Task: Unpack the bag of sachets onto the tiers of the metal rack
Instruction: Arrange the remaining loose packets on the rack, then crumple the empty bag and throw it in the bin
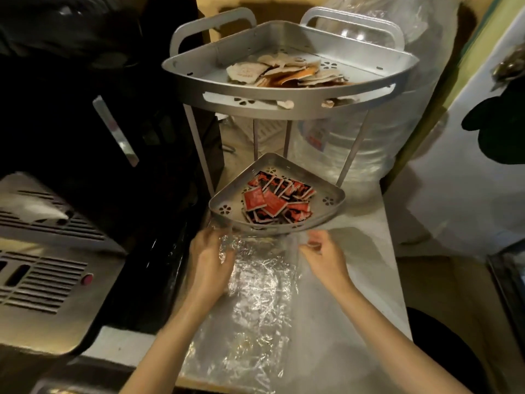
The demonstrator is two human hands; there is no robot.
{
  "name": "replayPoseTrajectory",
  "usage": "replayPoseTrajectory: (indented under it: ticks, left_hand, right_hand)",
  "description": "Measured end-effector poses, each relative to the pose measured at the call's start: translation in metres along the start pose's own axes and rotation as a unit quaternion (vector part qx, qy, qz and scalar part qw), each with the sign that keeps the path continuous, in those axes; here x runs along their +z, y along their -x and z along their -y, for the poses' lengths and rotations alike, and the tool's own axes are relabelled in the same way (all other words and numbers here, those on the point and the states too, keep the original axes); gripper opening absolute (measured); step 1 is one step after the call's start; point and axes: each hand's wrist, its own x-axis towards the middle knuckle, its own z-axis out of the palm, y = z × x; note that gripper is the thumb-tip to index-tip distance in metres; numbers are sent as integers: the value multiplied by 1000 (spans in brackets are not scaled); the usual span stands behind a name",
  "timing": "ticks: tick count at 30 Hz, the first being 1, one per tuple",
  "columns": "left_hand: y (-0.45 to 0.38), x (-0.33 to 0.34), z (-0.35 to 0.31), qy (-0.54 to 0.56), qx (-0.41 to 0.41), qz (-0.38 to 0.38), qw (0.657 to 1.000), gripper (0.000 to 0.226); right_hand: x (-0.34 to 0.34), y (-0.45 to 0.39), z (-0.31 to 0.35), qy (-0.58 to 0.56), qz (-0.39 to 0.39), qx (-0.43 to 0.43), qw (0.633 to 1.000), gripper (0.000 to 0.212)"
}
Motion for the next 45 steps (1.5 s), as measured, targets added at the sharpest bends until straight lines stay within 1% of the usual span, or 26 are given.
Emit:
replayPoseTrajectory:
  ticks: [2, 4, 7, 9, 11, 15, 19, 21, 24, 26, 27, 29, 30, 32, 34, 36, 38, 39, 40, 42, 43, 44, 45]
  left_hand:
    - [12, 6, 14, -40, -75, 66, 994, 52]
    - [19, 11, 27, -99, -102, 104, 984, 58]
    - [26, 15, 34, -147, -99, 118, 977, 64]
    - [29, 17, 35, -143, -105, 114, 978, 72]
    - [32, 19, 38, -136, -117, 100, 979, 79]
    - [33, 24, 41, -116, -145, 105, 977, 88]
    - [35, 26, 39, -113, -133, 93, 980, 92]
    - [37, 26, 38, -116, -124, 86, 982, 89]
    - [43, 23, 38, -99, -117, 72, 986, 78]
    - [47, 18, 36, -62, -115, 56, 990, 71]
    - [48, 14, 34, -36, -121, 47, 991, 70]
    - [47, 6, 30, 16, -146, 39, 988, 73]
    - [46, 3, 29, 40, -162, 39, 985, 76]
    - [44, -2, 26, 123, -209, 44, 969, 80]
    - [45, -5, 25, 222, -269, 45, 936, 78]
    - [45, -9, 25, 280, -304, 70, 908, 62]
    - [45, -15, 23, 335, -302, 118, 885, 34]
    - [45, -17, 23, 363, -296, 134, 873, 24]
    - [46, -21, 18, 394, -293, 146, 859, 20]
    - [45, -25, 10, 458, -286, 173, 824, 23]
    - [46, -27, 8, 480, -277, 193, 810, 23]
    - [47, -30, 4, 501, -269, 213, 795, 26]
    - [46, -31, 4, 524, -257, 234, 778, 36]
  right_hand:
    - [3, 17, -5, -38, 30, 63, 997, 41]
    - [7, 31, -7, -76, 54, 113, 989, 45]
    - [11, 43, -5, -128, 71, 175, 974, 48]
    - [11, 49, -2, -181, 93, 226, 952, 47]
    - [10, 53, -1, -215, 106, 257, 936, 48]
    - [12, 56, -2, -220, 105, 263, 934, 54]
    - [18, 56, -3, -214, 110, 259, 935, 54]
    - [22, 57, -1, -217, 121, 256, 934, 50]
    - [26, 57, 3, -185, 124, 244, 944, 45]
    - [28, 57, 5, -167, 142, 241, 946, 39]
    - [30, 58, 7, -152, 153, 239, 947, 33]
    - [34, 59, 10, -137, 162, 229, 950, 19]
    - [36, 59, 10, -139, 159, 224, 951, 18]
    - [37, 59, 11, -154, 151, 213, 953, 18]
    - [32, 58, 11, -172, 157, 209, 950, 23]
    - [24, 56, 9, -190, 156, 206, 947, 29]
    - [14, 53, 5, -207, 152, 199, 946, 35]
    - [8, 52, 4, -220, 154, 199, 943, 33]
    - [2, 50, 3, -235, 159, 197, 938, 27]
    - [-13, 48, 2, -272, 177, 185, 928, 15]
    - [-20, 47, 3, -296, 180, 180, 921, 14]
    - [-26, 45, 3, -320, 177, 174, 914, 19]
    - [-33, 46, 2, -345, 171, 167, 908, 27]
